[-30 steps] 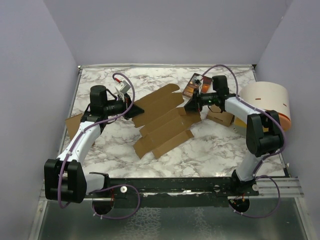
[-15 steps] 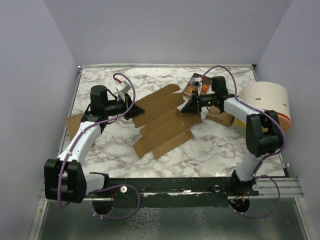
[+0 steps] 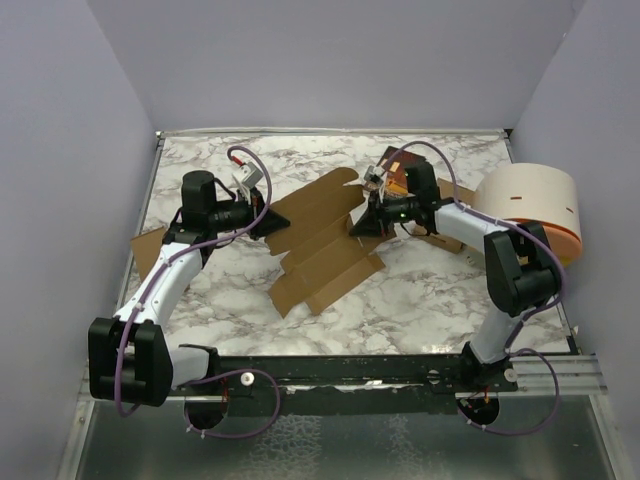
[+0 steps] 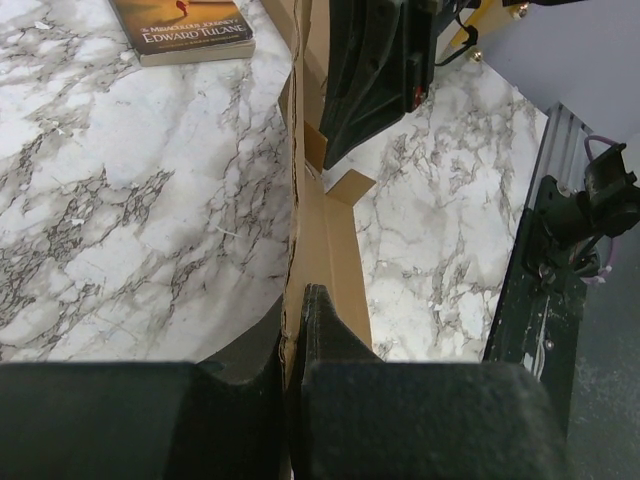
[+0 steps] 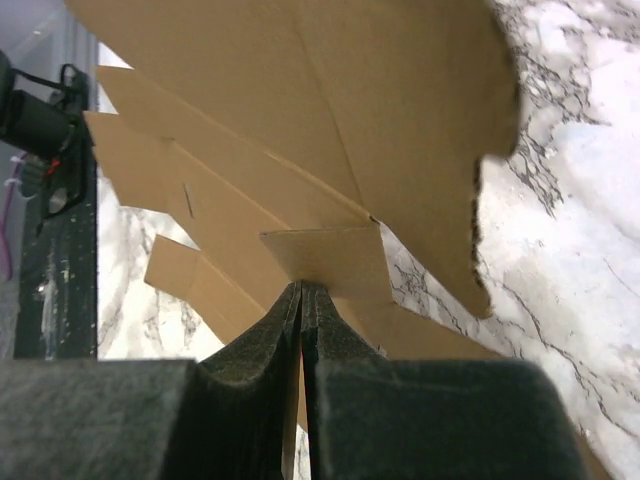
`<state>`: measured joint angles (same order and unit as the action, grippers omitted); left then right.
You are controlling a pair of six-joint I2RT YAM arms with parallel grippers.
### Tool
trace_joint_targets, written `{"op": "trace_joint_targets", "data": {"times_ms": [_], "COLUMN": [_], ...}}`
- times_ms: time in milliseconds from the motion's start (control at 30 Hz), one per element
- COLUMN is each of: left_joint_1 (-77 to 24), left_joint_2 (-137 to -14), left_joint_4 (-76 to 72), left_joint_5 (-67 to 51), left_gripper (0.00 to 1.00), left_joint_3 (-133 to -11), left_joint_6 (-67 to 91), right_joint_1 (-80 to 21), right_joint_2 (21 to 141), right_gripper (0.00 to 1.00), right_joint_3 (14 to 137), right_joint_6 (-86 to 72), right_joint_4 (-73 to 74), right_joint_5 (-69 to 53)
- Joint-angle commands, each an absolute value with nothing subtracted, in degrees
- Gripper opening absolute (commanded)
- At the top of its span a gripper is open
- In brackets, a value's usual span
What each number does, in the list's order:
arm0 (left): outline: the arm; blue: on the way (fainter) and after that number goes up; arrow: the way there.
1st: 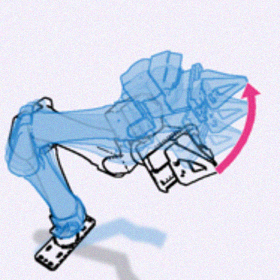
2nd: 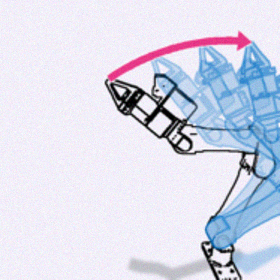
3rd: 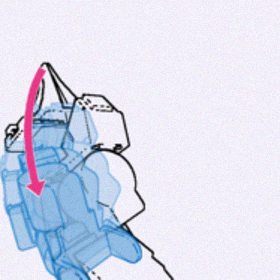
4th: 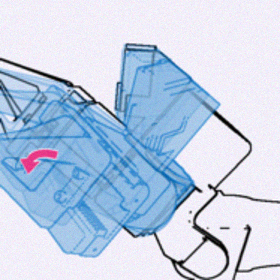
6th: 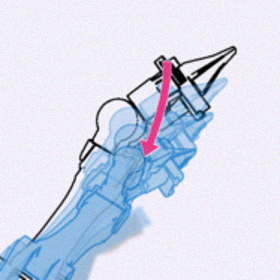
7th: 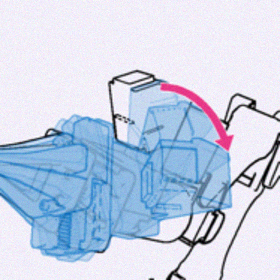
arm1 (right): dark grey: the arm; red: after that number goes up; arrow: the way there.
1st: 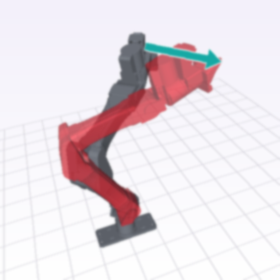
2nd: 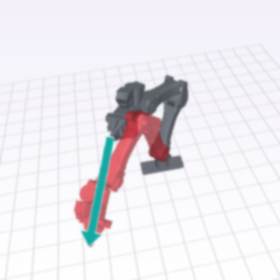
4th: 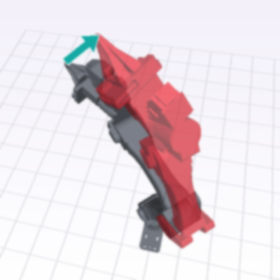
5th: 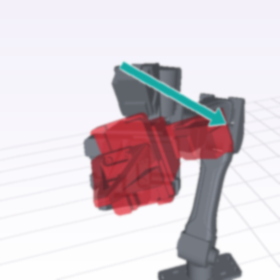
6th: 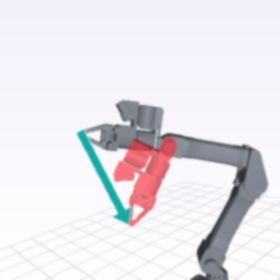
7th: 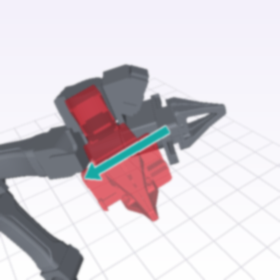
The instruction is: Fold the paper box
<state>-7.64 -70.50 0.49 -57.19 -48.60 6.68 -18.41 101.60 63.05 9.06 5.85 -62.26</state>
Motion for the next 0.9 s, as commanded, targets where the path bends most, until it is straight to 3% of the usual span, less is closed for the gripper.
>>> {"op": "trace_joint_targets", "data": {"times_ms": [0,200,867], "left_joint_1": [-8.21,-8.58,-8.71], "left_joint_2": [-70.13,-70.44,-70.58], "left_joint_4": [-0.66,-0.66,1.61], "left_joint_5": [-57.92,-57.77,-55.11], "left_gripper": [0.0,0.0,0.0], "left_joint_3": [-48.13,-48.09,-48.81], "left_joint_6": [5.62,5.54,3.65], "right_joint_1": [-20.68,-22.96,-17.92], "right_joint_2": [99.61,99.24,96.81], "right_gripper": [0.04,0.04,0.05], "right_joint_3": [60.24,58.25,61.53], "right_joint_6": [5.39,2.21,12.17], "right_joint_4": [-1.29,-6.37,1.57], "right_joint_5": [-51.28,-43.12,-52.26]}}
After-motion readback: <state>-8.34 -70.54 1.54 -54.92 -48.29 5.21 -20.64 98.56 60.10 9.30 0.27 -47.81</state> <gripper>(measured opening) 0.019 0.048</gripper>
